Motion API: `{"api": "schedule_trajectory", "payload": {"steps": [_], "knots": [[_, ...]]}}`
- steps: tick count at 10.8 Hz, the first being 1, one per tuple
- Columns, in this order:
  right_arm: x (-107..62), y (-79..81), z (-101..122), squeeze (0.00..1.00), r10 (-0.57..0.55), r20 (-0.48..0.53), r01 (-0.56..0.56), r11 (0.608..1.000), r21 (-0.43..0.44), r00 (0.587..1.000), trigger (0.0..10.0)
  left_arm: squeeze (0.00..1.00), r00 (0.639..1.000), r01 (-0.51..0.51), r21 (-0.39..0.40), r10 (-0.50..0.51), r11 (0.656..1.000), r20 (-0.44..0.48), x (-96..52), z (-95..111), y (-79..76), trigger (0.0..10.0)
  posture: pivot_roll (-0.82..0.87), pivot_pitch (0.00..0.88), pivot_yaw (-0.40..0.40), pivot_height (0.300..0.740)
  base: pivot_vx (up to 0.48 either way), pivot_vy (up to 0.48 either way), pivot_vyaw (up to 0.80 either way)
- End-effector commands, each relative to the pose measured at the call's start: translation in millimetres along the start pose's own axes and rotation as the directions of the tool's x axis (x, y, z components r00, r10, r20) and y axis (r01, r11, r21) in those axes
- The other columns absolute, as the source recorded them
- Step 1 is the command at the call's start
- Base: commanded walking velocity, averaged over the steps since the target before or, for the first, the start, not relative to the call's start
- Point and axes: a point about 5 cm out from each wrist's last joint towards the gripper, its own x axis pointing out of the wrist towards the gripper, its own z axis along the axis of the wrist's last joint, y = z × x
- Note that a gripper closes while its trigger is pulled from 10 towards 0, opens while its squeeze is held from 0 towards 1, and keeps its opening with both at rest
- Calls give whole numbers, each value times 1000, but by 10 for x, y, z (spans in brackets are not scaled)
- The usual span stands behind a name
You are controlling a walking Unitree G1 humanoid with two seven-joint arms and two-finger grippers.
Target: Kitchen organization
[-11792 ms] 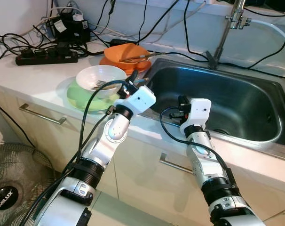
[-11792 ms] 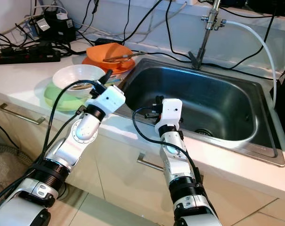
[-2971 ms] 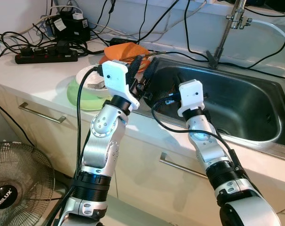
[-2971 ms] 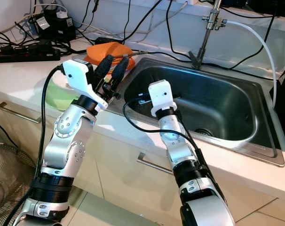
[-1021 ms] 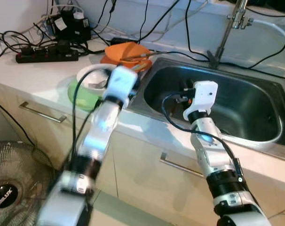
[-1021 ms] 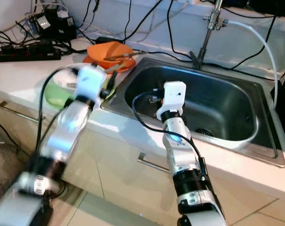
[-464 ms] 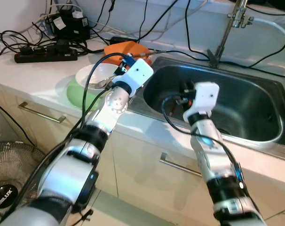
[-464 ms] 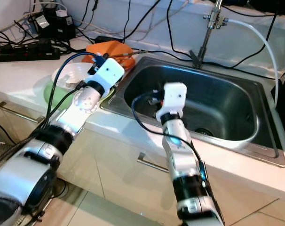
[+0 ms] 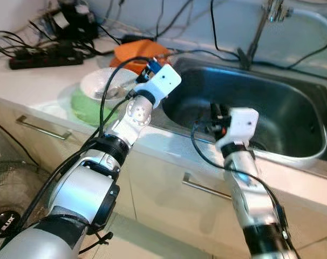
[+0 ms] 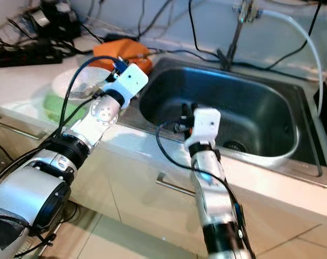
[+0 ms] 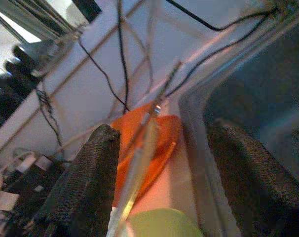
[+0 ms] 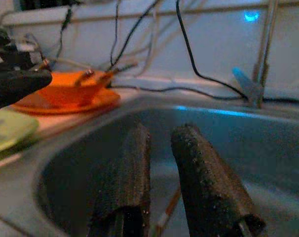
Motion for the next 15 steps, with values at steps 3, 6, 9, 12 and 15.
{"api": "schedule_trajectory", "payload": {"steps": [3, 6, 9, 12, 15], "knots": [[-125, -5, 24, 0, -10, -26, 10, 1000, -3, 1000, 10000, 0, 999, -47, 47, 47, 998, 5, 77, 127, 118, 10000, -46, 150, 5, 740, 0, 0, 0], [-199, -11, 29, 0, -22, -50, 22, 1000, 1, 999, 10000, 0, 995, -99, 60, 100, 993, -6, 106, 155, 265, 10000, -49, 165, 5, 740, 0, 0, 0], [-236, -22, 26, 0, -29, -65, 28, 1000, -2, 997, 10000, 0, 988, -139, 71, 143, 988, -52, 101, 94, 353, 9020, -56, 171, 6, 740, 0, 0, 0], [-278, -36, 30, 0, -39, -77, 39, 999, -5, 996, 10000, 0, 992, -112, 60, 116, 992, -58, 92, 70, 289, 0, -56, 183, 7, 740, 0, 0, 0], [-301, -45, 14, 0, -46, -92, 46, 999, -6, 995, 10000, 0, 993, -105, 55, 108, 993, -54, 87, 66, 256, 0, -55, 185, 7, 740, 0, 0, 0]]}}
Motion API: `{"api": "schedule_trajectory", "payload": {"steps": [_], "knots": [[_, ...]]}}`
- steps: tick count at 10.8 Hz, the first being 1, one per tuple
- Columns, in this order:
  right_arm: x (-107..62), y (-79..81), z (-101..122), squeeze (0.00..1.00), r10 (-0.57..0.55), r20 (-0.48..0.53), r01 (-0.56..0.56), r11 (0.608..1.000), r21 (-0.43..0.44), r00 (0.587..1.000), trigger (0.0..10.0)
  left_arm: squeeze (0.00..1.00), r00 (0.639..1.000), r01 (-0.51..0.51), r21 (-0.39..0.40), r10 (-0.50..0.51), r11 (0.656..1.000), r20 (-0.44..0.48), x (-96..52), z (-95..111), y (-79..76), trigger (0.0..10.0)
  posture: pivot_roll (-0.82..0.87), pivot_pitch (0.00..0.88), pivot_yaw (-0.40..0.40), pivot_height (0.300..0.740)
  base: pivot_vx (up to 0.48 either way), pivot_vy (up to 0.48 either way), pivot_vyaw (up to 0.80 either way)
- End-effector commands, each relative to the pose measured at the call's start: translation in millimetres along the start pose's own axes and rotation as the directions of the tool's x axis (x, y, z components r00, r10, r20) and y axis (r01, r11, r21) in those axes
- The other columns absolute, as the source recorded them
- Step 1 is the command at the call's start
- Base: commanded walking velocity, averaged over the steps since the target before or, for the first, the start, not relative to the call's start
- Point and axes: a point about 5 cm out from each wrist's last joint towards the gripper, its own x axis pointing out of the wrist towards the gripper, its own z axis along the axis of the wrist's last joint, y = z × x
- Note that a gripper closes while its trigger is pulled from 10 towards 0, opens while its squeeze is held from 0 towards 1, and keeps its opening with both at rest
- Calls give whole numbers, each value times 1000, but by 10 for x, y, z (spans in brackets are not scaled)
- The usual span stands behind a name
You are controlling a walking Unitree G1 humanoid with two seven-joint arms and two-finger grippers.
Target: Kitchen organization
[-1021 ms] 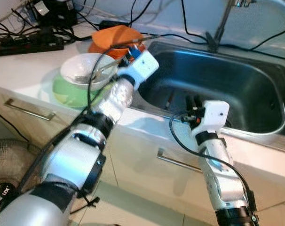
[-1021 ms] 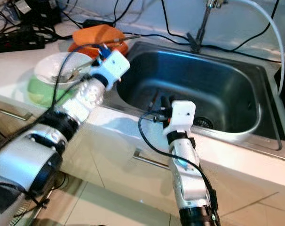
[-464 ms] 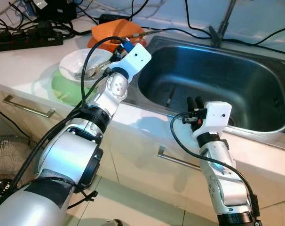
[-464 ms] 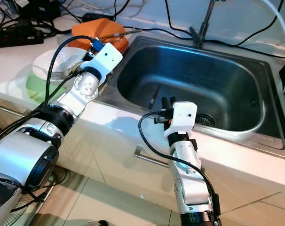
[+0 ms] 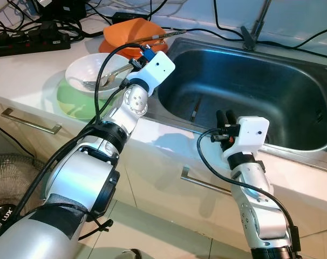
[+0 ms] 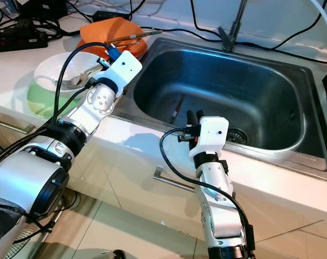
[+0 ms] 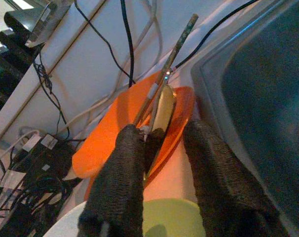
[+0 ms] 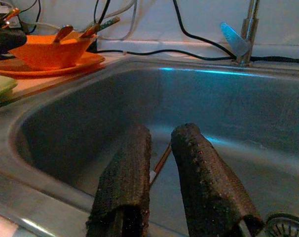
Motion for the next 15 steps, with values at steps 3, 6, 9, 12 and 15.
{"api": "schedule_trajectory", "payload": {"steps": [3, 6, 9, 12, 15], "knots": [[-38, -30, -101, 0, -20, -56, 20, 1000, -7, 998, 10000, 0, 1000, -3, -3, 3, 1000, 20, 2, 30, -8, 0, -53, 184, 6, 740, 0, 0, 0], [12, -30, -86, 0, -21, -45, 21, 1000, -5, 999, 10000, 0, 991, -78, -14, 79, 997, 112, 24, 172, 134, 0, -41, 171, 6, 740, 0, 0, 0], [109, 4, -75, 0, -8, -32, 8, 1000, 3, 999, 10000, 0, 972, -86, -60, 97, 994, 212, -27, 253, 200, 10000, -5, 144, -1, 740, 0, 0, 0], [249, 42, -45, 0, 16, -8, -16, 1000, 8, 1000, 10000, 0, 950, 69, -378, 55, 923, 308, -320, 285, 52, 10000, 24, 96, -14, 740, 0, 0, 0], [424, 107, -9, 0, 42, 23, -42, 999, 16, 999, 10000, 0, 905, 292, -586, -20, 756, 425, -664, 551, -60, 10000, 65, 48, -20, 740, 0, 0, 0]]}}
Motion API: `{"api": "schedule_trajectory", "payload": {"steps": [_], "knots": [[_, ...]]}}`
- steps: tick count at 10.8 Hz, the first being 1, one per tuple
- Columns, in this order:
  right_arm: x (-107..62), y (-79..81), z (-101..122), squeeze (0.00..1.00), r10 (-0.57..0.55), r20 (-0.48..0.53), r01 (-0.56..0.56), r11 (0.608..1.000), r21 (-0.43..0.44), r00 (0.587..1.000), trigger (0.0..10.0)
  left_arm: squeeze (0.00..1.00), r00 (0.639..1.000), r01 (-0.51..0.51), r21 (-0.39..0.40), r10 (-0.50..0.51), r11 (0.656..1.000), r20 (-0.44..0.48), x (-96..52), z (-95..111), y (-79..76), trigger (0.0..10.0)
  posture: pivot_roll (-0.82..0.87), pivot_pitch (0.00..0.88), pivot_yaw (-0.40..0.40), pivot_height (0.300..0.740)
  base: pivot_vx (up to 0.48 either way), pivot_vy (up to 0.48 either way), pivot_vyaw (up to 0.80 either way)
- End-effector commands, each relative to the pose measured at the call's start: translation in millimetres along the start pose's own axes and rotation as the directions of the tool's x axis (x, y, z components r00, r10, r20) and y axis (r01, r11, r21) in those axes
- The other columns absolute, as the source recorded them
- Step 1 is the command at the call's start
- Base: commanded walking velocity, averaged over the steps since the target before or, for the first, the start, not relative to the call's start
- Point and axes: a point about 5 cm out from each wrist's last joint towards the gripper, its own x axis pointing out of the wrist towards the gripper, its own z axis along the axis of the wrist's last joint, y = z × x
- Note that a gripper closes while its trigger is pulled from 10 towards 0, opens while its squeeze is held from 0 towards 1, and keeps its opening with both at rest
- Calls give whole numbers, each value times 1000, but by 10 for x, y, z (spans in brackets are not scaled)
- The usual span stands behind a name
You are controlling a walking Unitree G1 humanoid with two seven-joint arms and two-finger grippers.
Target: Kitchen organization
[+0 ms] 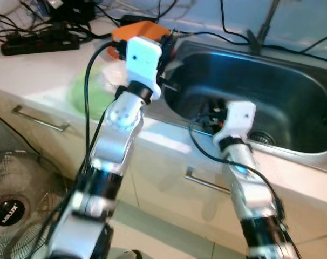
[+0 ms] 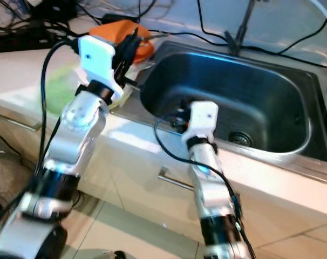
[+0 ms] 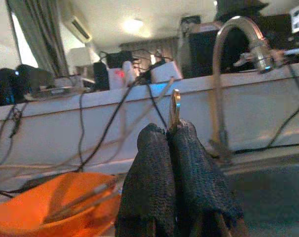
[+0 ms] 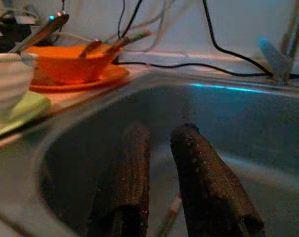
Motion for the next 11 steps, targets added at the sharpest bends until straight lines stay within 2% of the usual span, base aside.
{"api": "schedule_trajectory", "payload": {"steps": [1, 5, 7, 8, 9, 10, 11], "knots": [[24, 6, 2, 0, -1, 15, 0, 1000, 14, 1000, 10000, 0, 998, 42, -13, -43, 999, -44, -38, -50, -69, 10000, 73, 33, -20, 740, 0, 0, 0], [71, 22, -4, 0, 11, 28, -11, 1000, 17, 1000, 10000, 0, 991, 18, 203, 9, 979, -132, -122, -52, 169, 10000, 80, 23, -33, 740, 0, 0, 0], [66, 12, -30, 0, 13, 27, -14, 1000, 14, 1000, 10000, 0, 982, 14, 322, 47, 947, -181, -194, -89, 270, 10000, 82, 29, -39, 740, 0, 0, 0], [66, 13, -35, 0, 14, 27, -14, 1000, 14, 1000, 10000, 0, 981, 15, 345, 54, 939, -189, -204, -90, 287, 10000, 82, 33, -41, 740, 0, 0, 0], [62, 14, -39, 0, 15, 26, -16, 1000, 15, 1000, 10000, 0, 977, 26, 406, 62, 914, -202, -228, -97, 321, 10000, 82, 35, -41, 740, 0, 0, 0], [55, 16, -49, 0, 16, 25, -16, 1000, 15, 1000, 10000, 0, 982, 2, 441, 82, 897, -172, -224, -33, 370, 10000, 82, 39, -41, 740, 0, 0, 0], [60, 15, -54, 0, 14, 23, -15, 1000, 16, 1000, 10000, 0, 987, -42, 416, 103, 908, -126, -200, 44, 406, 10000, 85, 39, -41, 740, 0, 0, 0]]}}
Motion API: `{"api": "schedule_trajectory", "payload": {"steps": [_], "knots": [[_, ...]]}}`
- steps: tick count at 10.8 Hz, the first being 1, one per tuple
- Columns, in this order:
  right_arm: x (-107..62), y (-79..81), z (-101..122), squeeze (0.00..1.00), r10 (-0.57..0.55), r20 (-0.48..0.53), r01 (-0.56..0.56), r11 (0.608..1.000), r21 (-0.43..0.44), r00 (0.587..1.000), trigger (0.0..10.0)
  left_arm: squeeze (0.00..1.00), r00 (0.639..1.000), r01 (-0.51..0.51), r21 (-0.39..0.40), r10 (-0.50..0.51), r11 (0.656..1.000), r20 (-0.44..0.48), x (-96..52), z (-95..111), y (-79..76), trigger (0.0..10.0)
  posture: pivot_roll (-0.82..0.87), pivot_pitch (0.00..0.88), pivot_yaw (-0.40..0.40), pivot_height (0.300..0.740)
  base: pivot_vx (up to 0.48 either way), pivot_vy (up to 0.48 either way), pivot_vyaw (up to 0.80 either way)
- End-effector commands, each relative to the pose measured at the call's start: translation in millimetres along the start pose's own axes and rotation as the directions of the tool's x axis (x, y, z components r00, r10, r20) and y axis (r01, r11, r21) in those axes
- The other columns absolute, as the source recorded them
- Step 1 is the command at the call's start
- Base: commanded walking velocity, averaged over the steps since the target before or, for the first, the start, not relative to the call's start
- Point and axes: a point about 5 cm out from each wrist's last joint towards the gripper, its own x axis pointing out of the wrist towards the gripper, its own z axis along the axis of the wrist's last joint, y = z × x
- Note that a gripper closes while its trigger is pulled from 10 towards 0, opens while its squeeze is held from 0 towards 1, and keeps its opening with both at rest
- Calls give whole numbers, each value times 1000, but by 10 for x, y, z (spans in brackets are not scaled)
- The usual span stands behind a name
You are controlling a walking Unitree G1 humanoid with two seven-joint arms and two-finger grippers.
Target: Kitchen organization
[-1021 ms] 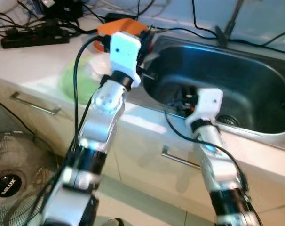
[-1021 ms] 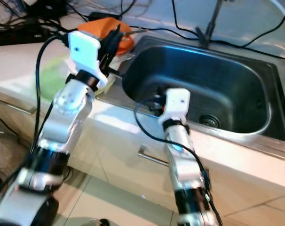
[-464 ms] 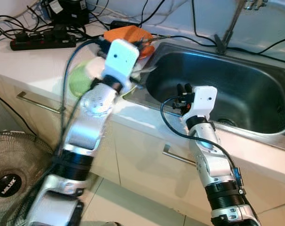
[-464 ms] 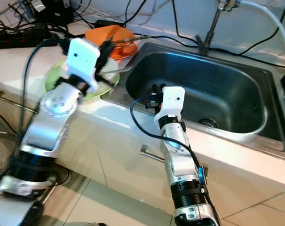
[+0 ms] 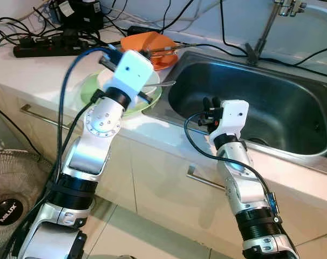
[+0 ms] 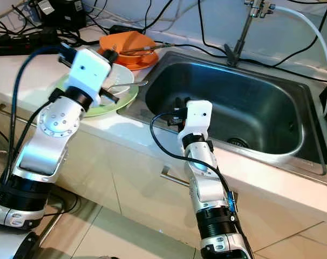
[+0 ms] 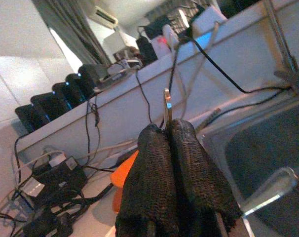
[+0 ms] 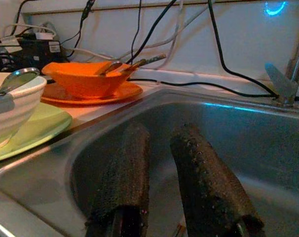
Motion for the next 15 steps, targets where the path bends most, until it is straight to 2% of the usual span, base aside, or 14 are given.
{"api": "schedule_trajectory", "payload": {"steps": [1, 2, 4, 5, 6, 7, 8, 9, 10, 11, 12, 13, 15], "knots": [[26, -7, 22, 0, 1, 12, -1, 1000, 8, 1000, 10000, 0, 989, -41, -10, 42, 999, 144, 33, 245, 128, 10000, 89, 37, -39, 740, 0, 0, 0], [38, -10, 26, 0, -2, 14, 2, 1000, 9, 1000, 10000, 0, 974, -59, -50, 69, 997, 215, 10, 401, 201, 10000, 91, 36, -38, 740, 0, 0, 0], [51, -8, 23, 0, -3, 16, 3, 1000, 11, 1000, 10000, 0, 946, -38, -179, 93, 983, 312, 14, 652, 254, 10000, 94, 31, -35, 740, 0, 0, 0], [55, -4, 22, 0, -3, 18, 3, 1000, 11, 1000, 10000, 0, 920, 5, -321, 122, 947, 372, 60, 808, 259, 10000, 93, 26, -31, 740, 0, 0, 0], [58, -8, 25, 0, -4, 21, 4, 1000, 9, 1000, 10000, 0, 915, 72, -425, 111, 902, 389, 116, 840, 203, 10000, 90, 23, -29, 740, 0, 0, 0], [67, -80, 37, 0, -25, 28, 26, 1000, -10, 999, 10000, 0, 918, 168, -443, 23, 881, 395, 164, 811, 3, 10000, 83, 21, -24, 740, 0, 0, 0], [67, -226, 53, 0, -64, 33, 66, 997, -34, 997, 10000, 0, 900, 257, -458, -37, 851, 435, 169, 877, -179, 10000, 74, 21, -22, 740, 0, 0, 0], [66, -288, 63, 0, -79, 37, 80, 996, -46, 996, 10000, 0, 887, 294, -468, -56, 834, 458, 167, 924, -244, 10000, 74, 21, -22, 740, 0, 0, 0], [61, -455, 94, 0, -121, 45, 124, 989, -75, 992, 10000, 0, 861, 369, -477, -100, 798, 499, 152, 1008, -397, 10000, 68, 21, -20, 740, 0, 0, 0], [54, -562, 132, 0, -148, 59, 153, 984, -90, 987, 10000, 0, 860, 399, -501, -126, 768, 494, 148, 983, -500, 10000, 60, 21, -15, 740, 0, 0, 0], [47, -639, 169, 769, -161, 73, 169, 979, -110, 984, 10000, 0, 873, 395, -508, -141, 765, 467, 139, 900, -550, 10000, 52, 21, -9, 740, 0, 0, 0], [40, -735, 203, 1000, -175, 84, 186, 973, -135, 981, 10000, 0, 888, 379, -518, -143, 767, 437, 134, 819, -555, 10000, 53, 22, -8, 740, 0, 0, 0], [47, -937, 280, 1000, -172, 95, 187, 966, -177, 980, 10000, 0, 916, 331, -528, -132, 782, 379, 133, 654, -511, 10000, 52, 23, -3, 740, 0, 0, 0]]}}
